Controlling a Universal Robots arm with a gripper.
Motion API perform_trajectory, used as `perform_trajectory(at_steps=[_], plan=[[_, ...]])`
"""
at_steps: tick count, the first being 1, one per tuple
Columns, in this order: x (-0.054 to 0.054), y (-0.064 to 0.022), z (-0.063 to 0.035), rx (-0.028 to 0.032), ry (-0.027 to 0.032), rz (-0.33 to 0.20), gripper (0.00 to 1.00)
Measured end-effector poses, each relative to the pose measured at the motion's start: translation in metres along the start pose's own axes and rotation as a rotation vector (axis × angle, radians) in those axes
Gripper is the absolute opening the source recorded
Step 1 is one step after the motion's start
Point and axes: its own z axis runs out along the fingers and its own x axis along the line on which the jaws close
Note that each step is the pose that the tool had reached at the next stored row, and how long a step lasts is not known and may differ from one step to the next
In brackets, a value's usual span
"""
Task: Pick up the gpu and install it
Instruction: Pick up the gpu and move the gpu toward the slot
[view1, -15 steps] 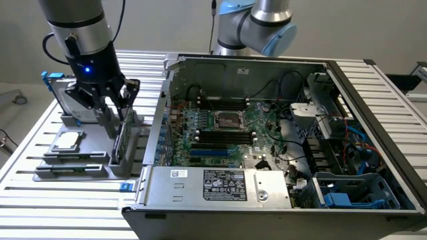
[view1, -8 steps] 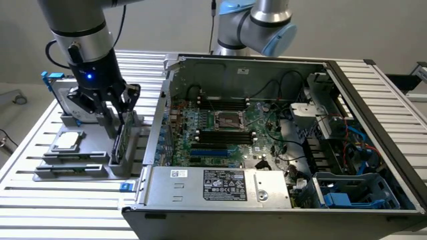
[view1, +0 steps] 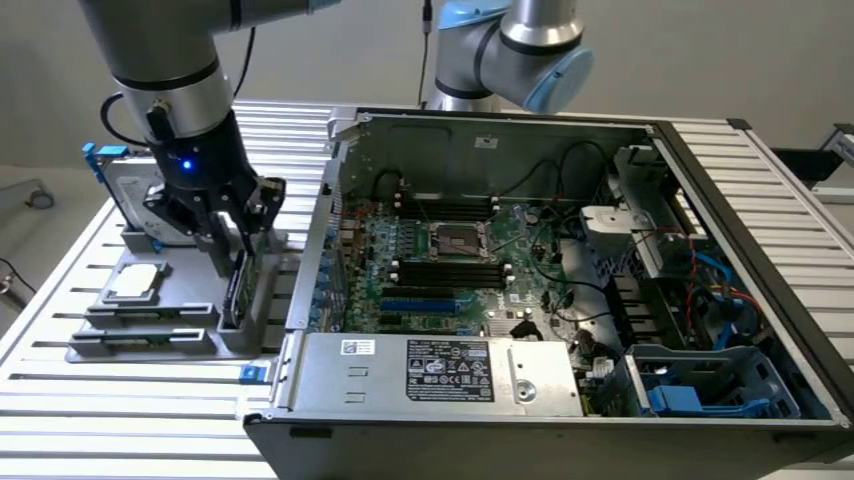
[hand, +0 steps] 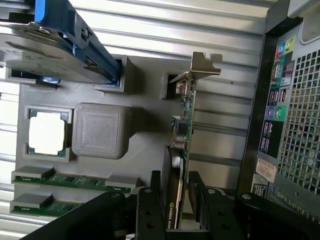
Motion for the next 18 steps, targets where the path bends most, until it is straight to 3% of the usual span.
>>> perform_trajectory(at_steps=[10, 18], plan=[[-0.001, 0.0016, 0.0175, 0.0001, -0.0007, 0.014, 0.36], [-0.001, 0.0018, 0.0208, 0.0024, -0.0002, 0.032, 0.36]])
